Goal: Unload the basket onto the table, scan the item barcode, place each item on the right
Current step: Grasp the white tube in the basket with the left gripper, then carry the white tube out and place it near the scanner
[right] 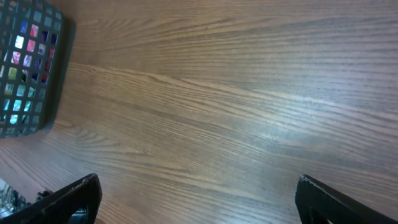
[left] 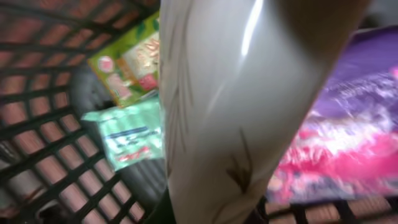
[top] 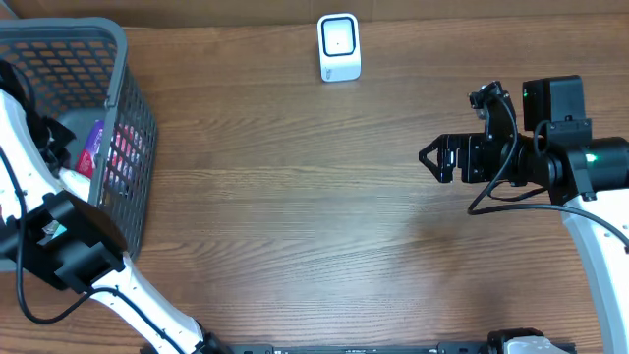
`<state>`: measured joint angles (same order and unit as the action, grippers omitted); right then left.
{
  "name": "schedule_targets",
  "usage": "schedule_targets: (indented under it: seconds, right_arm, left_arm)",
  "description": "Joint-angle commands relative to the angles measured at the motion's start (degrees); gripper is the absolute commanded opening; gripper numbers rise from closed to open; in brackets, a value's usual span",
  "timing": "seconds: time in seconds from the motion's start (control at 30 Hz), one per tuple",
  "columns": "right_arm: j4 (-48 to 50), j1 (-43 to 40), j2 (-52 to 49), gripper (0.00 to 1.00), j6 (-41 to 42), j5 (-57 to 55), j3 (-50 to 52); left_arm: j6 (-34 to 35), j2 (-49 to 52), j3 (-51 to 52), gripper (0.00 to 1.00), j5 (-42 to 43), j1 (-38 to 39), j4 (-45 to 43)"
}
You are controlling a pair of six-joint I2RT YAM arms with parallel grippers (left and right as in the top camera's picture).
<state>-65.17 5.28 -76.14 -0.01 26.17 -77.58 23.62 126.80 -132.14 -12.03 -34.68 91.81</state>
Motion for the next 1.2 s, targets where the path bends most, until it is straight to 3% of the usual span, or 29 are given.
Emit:
schedule_targets:
  seconds: [0.0,0.27,0.5,0.77,0.9,1.17]
  right_arm:
    - [0.52,-0.11,0.09,1.00,-0.22,0.48,-1.25]
    - [0.87,-0.11,0.09,1.00,-0.22,0.50,-1.25]
    - [1.22,-0.11,0.09,1.00,-0.22,0.48,-1.25]
    - [1.84,-0.11,0.09,1.00,-0.02,0.48,-1.25]
    - [2.03,-0.17,0.09,0.94,0.42,0.39,-1.25]
    - [2.43,-6.40,0.26,0.92,17.25,-18.62,-1.36]
  left_arm:
    - [-2.14,-1.70,-11.65,0.04,-0.31,1.53,3.04]
    - [-4.39,-8.11,-21.81,0.04,-0.68,6.69,4.11]
    - [-4.33,-16.70,-21.81,0.04,-4.92,13.05,3.98]
    - [-1.75,-23.06,-21.70,0.04,-5.55,26.47,4.98]
    - [5.33,-22.84,-18.78,0.04,-6.03,35.32,4.98]
    - [23.76,-16.61,-4.52,0.04,-6.12,51.47,3.87]
